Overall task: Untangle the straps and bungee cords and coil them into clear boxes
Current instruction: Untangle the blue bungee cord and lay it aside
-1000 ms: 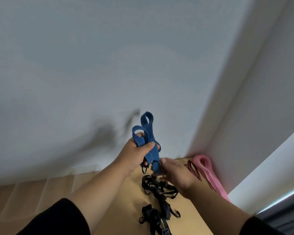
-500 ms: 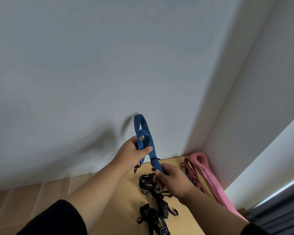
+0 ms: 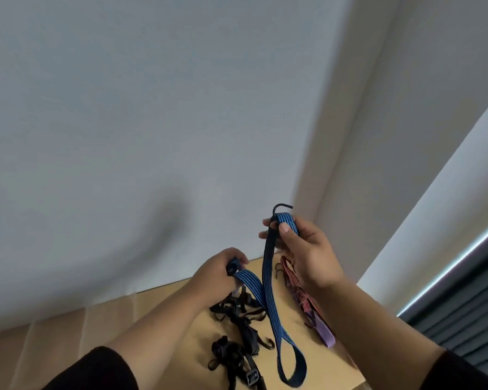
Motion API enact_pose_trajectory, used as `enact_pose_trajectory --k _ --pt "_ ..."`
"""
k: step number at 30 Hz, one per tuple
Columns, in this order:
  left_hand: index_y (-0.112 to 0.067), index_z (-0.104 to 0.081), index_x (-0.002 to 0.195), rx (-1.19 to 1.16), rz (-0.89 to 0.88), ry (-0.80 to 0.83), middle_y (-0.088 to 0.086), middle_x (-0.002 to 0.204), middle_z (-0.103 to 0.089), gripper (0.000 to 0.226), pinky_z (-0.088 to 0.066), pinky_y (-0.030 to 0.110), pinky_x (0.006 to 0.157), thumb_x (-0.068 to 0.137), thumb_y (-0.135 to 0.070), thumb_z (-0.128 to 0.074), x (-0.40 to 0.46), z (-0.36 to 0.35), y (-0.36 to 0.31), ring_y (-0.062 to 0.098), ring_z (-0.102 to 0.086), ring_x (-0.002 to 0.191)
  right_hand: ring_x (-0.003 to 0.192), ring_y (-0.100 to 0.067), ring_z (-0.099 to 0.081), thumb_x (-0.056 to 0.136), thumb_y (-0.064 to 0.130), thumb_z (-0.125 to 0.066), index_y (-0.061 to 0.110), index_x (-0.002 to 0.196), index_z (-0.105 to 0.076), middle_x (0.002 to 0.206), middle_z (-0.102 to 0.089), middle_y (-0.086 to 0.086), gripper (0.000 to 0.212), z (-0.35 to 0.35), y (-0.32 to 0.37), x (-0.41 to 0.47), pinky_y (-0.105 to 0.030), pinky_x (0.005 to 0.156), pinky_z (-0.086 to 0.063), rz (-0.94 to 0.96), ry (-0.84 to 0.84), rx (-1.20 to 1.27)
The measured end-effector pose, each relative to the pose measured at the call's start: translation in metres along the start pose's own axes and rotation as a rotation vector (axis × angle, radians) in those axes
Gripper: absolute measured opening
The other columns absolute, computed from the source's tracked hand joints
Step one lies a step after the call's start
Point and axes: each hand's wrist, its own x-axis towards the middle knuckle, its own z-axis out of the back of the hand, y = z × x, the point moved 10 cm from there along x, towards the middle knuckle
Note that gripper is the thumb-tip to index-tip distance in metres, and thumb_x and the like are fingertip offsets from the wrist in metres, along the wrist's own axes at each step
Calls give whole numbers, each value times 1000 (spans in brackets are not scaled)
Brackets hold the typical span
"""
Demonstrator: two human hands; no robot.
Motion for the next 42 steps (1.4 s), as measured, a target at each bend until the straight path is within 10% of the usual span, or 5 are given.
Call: enact_pose_trajectory --k 8,21,26,34,42 --pt "-45 -66 96 149 -150 -49 -29 108 -56 30 -31 11 92 96 -17 -56 5 -25 -48 -8 -41 111 69 -33 -68 87 45 -66 19 90 -70 91 -72 -14 27 27 14 -13 -43 65 -55 -30 48 34" --pt "-18 -64 73 -80 -94 -303 -17 52 -43 53 -63 44 67 70 -71 -66 35 20 -185 3 -49 51 76 -21 -65 80 69 -68 4 87 -73 85 -68 -17 65 132 -20 -65 -27 69 -55 -173 93 158" --pt "-23 -66 73 -197 -144 -343 -6 59 -59 13 -62 43 75 75 -26 -53 30 11 -235 13 -59 57 54 -20 -50 74 64 -74 -2 68 -65 61 -57 -15 67 165 -72 -106 -25 54 -42 -370 128 -58" --pt "-18 -52 64 -231 -203 -415 -1 60 -35 27 -28 27 51 84 -26 -69 8 -7 -292 20 -30 57 68 -24 -57 93 32 -71 8 96 -60 81 -64 -17 27 172 -77 -127 -34 60 -44 -383 179 -202" --pt "-24 -44 65 -181 -168 -293 12 75 -22 47 -21 34 53 67 -64 -69 -15 -43 -320 26 -21 62 123 -30 -59 89 61 -67 24 133 -57 126 -65 -4 58 113 28 -110 -50 107 -45 66 314 -165"
